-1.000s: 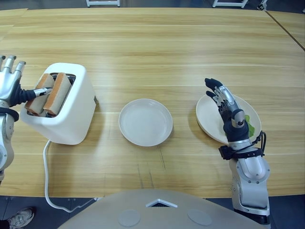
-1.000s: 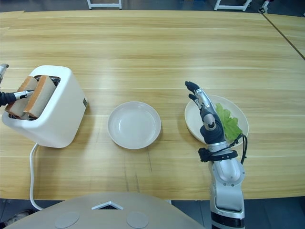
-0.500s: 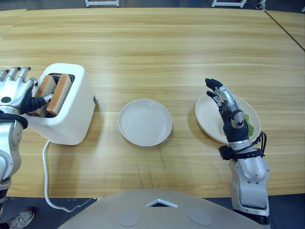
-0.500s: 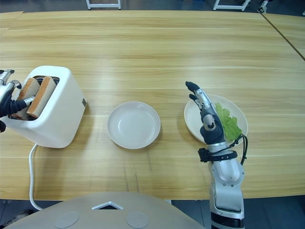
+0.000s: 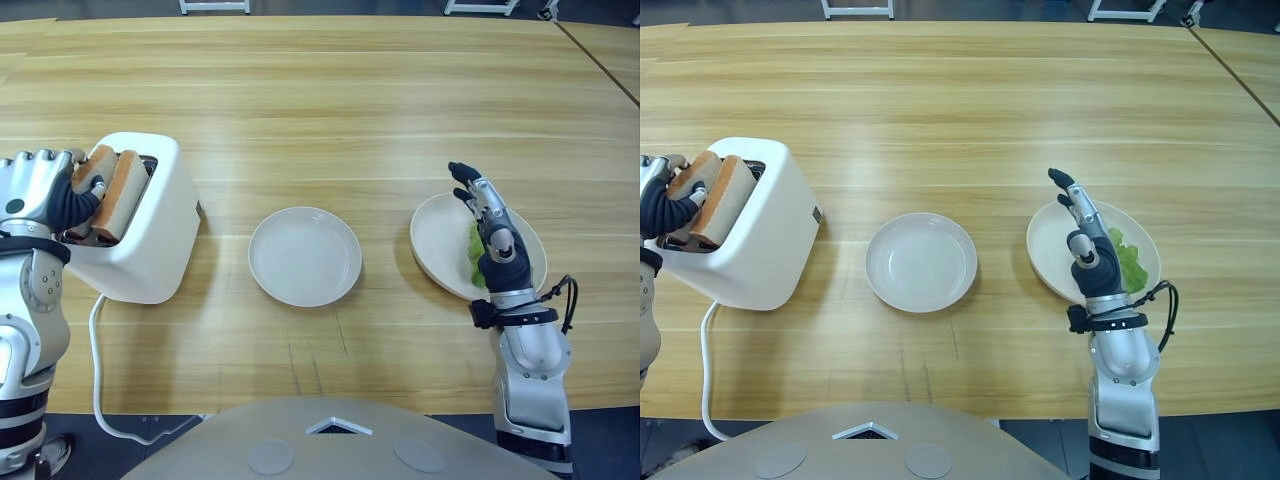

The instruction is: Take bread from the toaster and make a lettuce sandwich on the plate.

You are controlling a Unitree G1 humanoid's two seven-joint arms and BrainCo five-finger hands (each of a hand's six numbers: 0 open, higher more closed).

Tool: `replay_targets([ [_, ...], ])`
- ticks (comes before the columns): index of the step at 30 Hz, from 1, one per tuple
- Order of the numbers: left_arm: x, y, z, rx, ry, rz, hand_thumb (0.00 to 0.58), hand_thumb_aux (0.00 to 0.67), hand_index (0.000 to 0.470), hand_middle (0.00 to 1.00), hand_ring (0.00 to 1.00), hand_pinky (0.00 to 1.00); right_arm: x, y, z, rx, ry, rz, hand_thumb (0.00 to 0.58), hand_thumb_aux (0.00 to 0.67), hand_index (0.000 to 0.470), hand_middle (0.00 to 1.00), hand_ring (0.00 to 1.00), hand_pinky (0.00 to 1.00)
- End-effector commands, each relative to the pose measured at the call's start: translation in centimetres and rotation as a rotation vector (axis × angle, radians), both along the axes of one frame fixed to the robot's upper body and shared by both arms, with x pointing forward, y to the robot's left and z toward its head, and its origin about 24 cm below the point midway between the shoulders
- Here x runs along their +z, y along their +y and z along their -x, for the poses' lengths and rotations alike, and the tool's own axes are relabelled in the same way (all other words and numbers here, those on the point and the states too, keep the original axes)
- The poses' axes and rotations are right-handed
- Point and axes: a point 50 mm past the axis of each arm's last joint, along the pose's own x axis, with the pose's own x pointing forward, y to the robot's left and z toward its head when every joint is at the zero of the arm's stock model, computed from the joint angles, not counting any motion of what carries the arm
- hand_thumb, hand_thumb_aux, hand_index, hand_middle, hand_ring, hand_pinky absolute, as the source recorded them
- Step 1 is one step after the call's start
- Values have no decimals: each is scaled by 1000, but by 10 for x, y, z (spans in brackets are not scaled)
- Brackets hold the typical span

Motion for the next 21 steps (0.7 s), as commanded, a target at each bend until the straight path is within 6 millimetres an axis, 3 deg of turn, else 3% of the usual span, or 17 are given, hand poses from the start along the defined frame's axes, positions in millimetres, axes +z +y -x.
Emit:
replay_targets([
  [1, 20, 0, 2, -3, -125, 9, 580, 670, 470, 1000, 1000, 1000, -2, -16, -6, -66, -3, 244, 0, 0, 0, 0, 0, 0],
  [8, 60, 5, 16, -7, -338, -16, 580, 670, 470, 1000, 1000, 1000, -23, -74, -18, -273, 95, 760, 0, 0, 0, 0, 0, 0],
  [14, 82, -18, 23, -149, -480, 42, 580, 670, 470, 1000, 1000, 1000, -54, -116, -17, -367, 260, 1105, 0, 0, 0, 0, 0, 0],
  [15, 82, -23, 23, -186, -489, 92, 580, 670, 470, 1000, 1000, 1000, -58, -120, -17, -373, 278, 1131, 79, 47, 33, 0, 0, 0],
  [17, 85, -32, 24, -262, -509, 174, 580, 670, 470, 1000, 1000, 1000, -65, -126, -15, -375, 316, 1163, 144, 89, 63, 0, 0, 0],
  [20, 89, -49, 23, -383, -510, 318, 580, 670, 470, 1000, 1000, 1000, -78, -131, -7, -335, 407, 1203, 104, 63, 44, 0, 0, 0],
  [21, 89, -55, 22, -424, -503, 366, 580, 670, 470, 1000, 1000, 1000, -82, -132, -3, -321, 441, 1209, 128, 79, 55, 0, 0, 0],
])
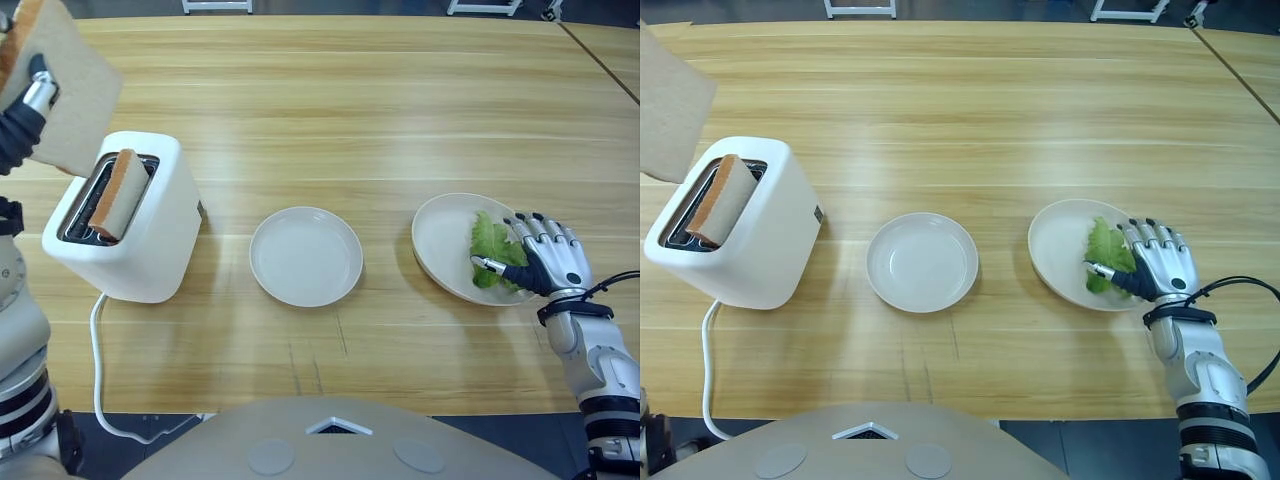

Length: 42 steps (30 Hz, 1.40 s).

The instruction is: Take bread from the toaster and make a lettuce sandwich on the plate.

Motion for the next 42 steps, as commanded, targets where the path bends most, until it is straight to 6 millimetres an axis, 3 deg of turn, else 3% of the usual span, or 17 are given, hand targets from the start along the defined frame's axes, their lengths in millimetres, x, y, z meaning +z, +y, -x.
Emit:
replay_targets([
  [1, 3, -25, -4, -203, 25, 119, 580, 670, 470, 1000, 1000, 1000, -14, -6, 10, -17, 132, 26, 172, 108, 76, 0, 0, 0],
  [2, 1, -32, -7, -254, 41, 153, 580, 670, 470, 1000, 1000, 1000, -17, -8, 11, -24, 167, 29, 183, 116, 81, 0, 0, 0],
  [3, -3, -41, -10, -298, 66, 168, 580, 670, 470, 1000, 1000, 1000, -20, -8, 11, -28, 189, 30, 438, 339, 238, 0, 0, 0],
  [5, -13, -60, -17, -397, 131, 211, 580, 670, 470, 1000, 1000, 1000, -22, -8, 8, -27, 195, 28, 580, 670, 470, 0, 0, 0],
  [12, -78, -122, -47, -614, 509, 256, 580, 670, 470, 1000, 1000, 1000, 0, -1, -8, 13, 69, -36, 580, 670, 470, 0, 0, 0],
  [14, -111, -135, -55, -642, 690, 224, 580, 670, 470, 1000, 1000, 1000, 16, 5, -14, 52, -17, -53, 580, 670, 470, 0, 0, 0],
  [20, -197, -141, -71, -606, 1087, 17, 580, 670, 470, 1000, 1000, 1000, 49, 21, -20, 146, -200, -74, 580, 670, 470, 0, 0, 0],
  [26, -218, -155, -84, -613, 1129, -159, 580, 670, 470, 1000, 1000, 1000, 59, 32, -18, 199, -239, -105, 580, 670, 470, 0, 0, 0],
  [32, -199, -185, -80, -770, 894, -300, 580, 670, 470, 1000, 1000, 1000, 61, 43, -18, 242, -248, -153, 580, 670, 470, 0, 0, 0],
  [33, -193, -192, -77, -814, 823, -325, 580, 670, 470, 918, 918, 918, 62, 47, -18, 258, -253, -163, 580, 670, 470, 0, 0, 0],
  [34, -190, -198, -72, -862, 795, -318, 580, 670, 470, 533, 533, 533, 63, 51, -18, 271, -258, -174, 580, 670, 470, 0, 0, 0],
  [36, -190, -210, -63, -948, 761, -325, 574, 604, 424, 0, 0, 0, 61, 60, -20, 299, -261, -207, 580, 670, 470, 0, 0, 0],
  [37, -192, -213, -60, -969, 758, -342, 573, 596, 418, 0, 0, 0, 60, 65, -20, 312, -259, -222, 580, 670, 470, 0, 0, 0],
  [38, -193, -215, -58, -983, 741, -371, 554, 528, 370, 0, 0, 0, 59, 71, -20, 331, -256, -235, 580, 670, 470, 0, 0, 0],
  [39, -193, -216, -56, -987, 725, -386, 454, 357, 251, 0, 0, 0, 58, 76, -20, 347, -254, -248, 580, 670, 470, 0, 0, 0],
  [40, -193, -215, -56, -984, 723, -378, 0, 0, 0, 0, 0, 0, 57, 82, -20, 363, -247, -263, 580, 670, 470, 0, 0, 0],
  [42, -194, -209, -59, -958, 734, -362, 0, 0, 0, 0, 0, 0, 56, 88, -21, 381, -238, -289, 580, 670, 470, 0, 0, 0],
])
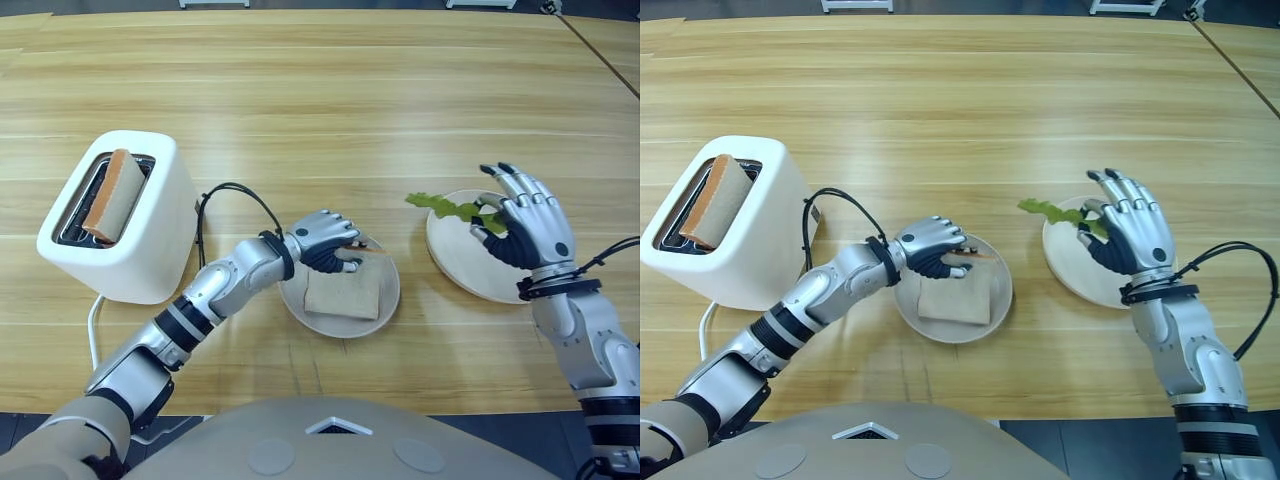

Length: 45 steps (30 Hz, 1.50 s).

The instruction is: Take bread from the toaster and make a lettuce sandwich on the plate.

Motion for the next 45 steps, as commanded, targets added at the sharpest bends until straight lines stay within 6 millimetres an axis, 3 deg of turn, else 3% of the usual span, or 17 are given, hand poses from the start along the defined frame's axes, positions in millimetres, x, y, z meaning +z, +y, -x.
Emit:
replay_targets([
  [1, -5, 14, -7, 49, -13, -48, 0, 0, 0, 0, 0, 0, -2, 13, -3, 49, 21, -42, 580, 670, 470, 0, 0, 0],
  [6, -1, 36, -18, 149, -89, -90, 0, 0, 0, 0, 0, 0, -2, 24, -4, 92, 20, -62, 580, 670, 470, 0, 0, 0],
  [8, 15, 48, -23, 220, -192, -97, 0, 0, 0, 0, 0, 0, 0, 31, -4, 121, 4, -70, 580, 670, 470, 0, 0, 0],
  [10, 43, 64, -23, 314, -302, -55, 0, 0, 0, 0, 0, 0, 0, 43, -2, 173, 6, -81, 580, 670, 470, 0, 0, 0],
  [14, 116, 110, 0, 552, -435, 131, 0, 0, 0, 0, 0, 0, -13, 68, 5, 282, 76, -71, 580, 670, 470, 0, 0, 0],
  [17, 148, 131, 25, 601, -474, 204, 0, 0, 0, 0, 0, 0, -28, 88, 10, 349, 126, -75, 580, 670, 470, 0, 0, 0],
  [20, 164, 146, 50, 642, -495, 235, 0, 0, 0, 0, 0, 0, -39, 106, 13, 416, 170, -58, 580, 670, 470, 0, 0, 0],
  [24, 173, 184, 55, 808, -548, 138, 0, 0, 0, 0, 0, 0, -52, 113, 19, 466, 234, -2, 580, 670, 470, 0, 0, 0],
  [30, 163, 233, 53, 1043, -529, -77, 0, 0, 0, 0, 0, 0, -54, 106, 27, 492, 281, 43, 580, 670, 470, 0, 0, 0],
  [35, 146, 258, 53, 1163, -435, -223, 0, 0, 0, 0, 0, 0, -42, 89, 25, 467, 266, 80, 580, 670, 470, 0, 0, 0],
  [40, 119, 268, 54, 1223, -291, -338, 0, 0, 0, 0, 0, 0, -41, 86, 25, 472, 284, 78, 580, 670, 470, 0, 0, 0],
  [41, 116, 270, 54, 1234, -273, -355, 0, 0, 0, 0, 0, 0, -42, 86, 26, 474, 300, 75, 549, 515, 361, 0, 0, 0],
  [42, 112, 271, 55, 1238, -253, -373, 0, 0, 0, 0, 0, 0, -44, 86, 28, 479, 318, 71, 340, 239, 168, 0, 0, 0],
  [43, 107, 272, 56, 1238, -232, -392, 0, 0, 0, 0, 0, 0, -46, 87, 29, 485, 334, 65, 334, 234, 164, 0, 0, 0],
  [44, 104, 272, 56, 1239, -213, -399, 0, 0, 0, 0, 0, 0, -48, 88, 31, 490, 344, 60, 275, 184, 129, 0, 0, 0],
  [45, 100, 271, 57, 1236, -197, -402, 0, 0, 0, 0, 0, 0, -49, 89, 32, 499, 352, 50, 160, 100, 70, 0, 0, 0],
])
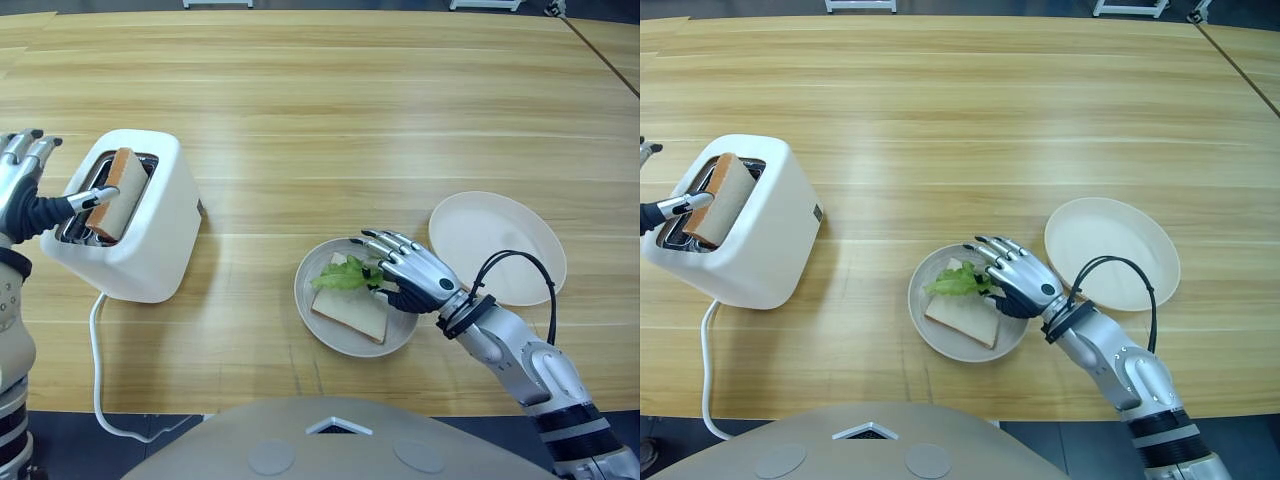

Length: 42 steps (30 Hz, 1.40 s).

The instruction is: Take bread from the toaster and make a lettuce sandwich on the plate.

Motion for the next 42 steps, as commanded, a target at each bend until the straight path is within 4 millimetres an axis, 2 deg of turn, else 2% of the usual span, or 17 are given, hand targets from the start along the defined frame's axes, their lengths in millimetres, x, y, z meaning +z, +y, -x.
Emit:
replay_targets([
  [1, -17, -1, 1, 11, 93, 11, 0, 0, 0, 0, 0, 0, -6, 4, 7, 24, 59, -20, 100, 60, 42, 0, 0, 0],
  [3, -19, -2, 0, 10, 106, 16, 0, 0, 0, 0, 0, 0, -6, 9, 9, 37, 76, -49, 0, 0, 0, 0, 0, 0],
  [7, -23, -8, -2, -20, 123, 46, 0, 0, 0, 0, 0, 0, -1, 17, 12, 58, 108, -135, 0, 0, 0, 0, 0, 0],
  [8, -24, -11, -2, -32, 129, 56, 27, 16, 11, 0, 0, 0, 1, 18, 12, 57, 106, -157, 0, 0, 0, 0, 0, 0],
  [9, -25, -14, -3, -40, 133, 58, 172, 108, 76, 0, 0, 0, 4, 19, 12, 56, 102, -180, 0, 0, 0, 0, 0, 0],
  [10, -26, -16, -5, -49, 132, 67, 425, 323, 227, 0, 0, 0, 9, 19, 10, 47, 93, -214, 0, 0, 0, 0, 0, 0],
  [11, -26, -17, -6, -54, 125, 73, 454, 357, 251, 0, 0, 0, 13, 19, 9, 37, 83, -246, 0, 0, 0, 0, 0, 0],
  [12, -26, -18, -7, -56, 115, 73, 566, 568, 398, 0, 0, 0, 18, 17, 7, 23, 66, -280, 0, 0, 0, 0, 0, 0],
  [13, -24, -19, -9, -58, 97, 77, 580, 670, 470, 0, 0, 0, 25, 15, 4, 4, 35, -317, 0, 0, 0, 0, 0, 0],
  [15, -21, -20, -14, -62, 46, 91, 580, 670, 470, 0, 0, 0, 40, 9, -3, -43, -53, -385, 0, 0, 0, 0, 0, 0],
  [16, -20, -21, -17, -66, 23, 106, 580, 670, 470, 263, 263, 263, 46, 5, -6, -64, -88, -403, 0, 0, 0, 0, 0, 0],
  [17, -18, -22, -19, -72, -7, 117, 580, 670, 470, 1000, 1000, 1000, 49, 2, -7, -78, -112, -410, 0, 0, 0, 0, 0, 0],
  [20, -5, -25, -20, -99, -114, 140, 580, 670, 470, 1000, 1000, 1000, 53, -2, -9, -95, -142, -417, 0, 0, 0, 0, 0, 0],
  [27, 81, -39, -1, -248, -647, 150, 580, 670, 470, 1000, 1000, 1000, 58, -12, -13, -125, -216, -393, 0, 0, 0, 0, 0, 0],
  [31, 100, -48, 4, -382, -739, 272, 580, 670, 470, 1000, 1000, 1000, 62, -15, -16, -109, -300, -326, 0, 0, 0, 0, 0, 0],
  [36, 92, -77, -14, -649, -546, 589, 580, 670, 470, 1000, 1000, 1000, 69, -14, -13, -8, -509, -205, 0, 0, 0, 0, 0, 0],
  [42, 34, -141, -52, -940, 121, 1002, 580, 670, 470, 1000, 1000, 1000, 92, -25, 6, 129, -860, -126, 0, 0, 0, 0, 0, 0],
])
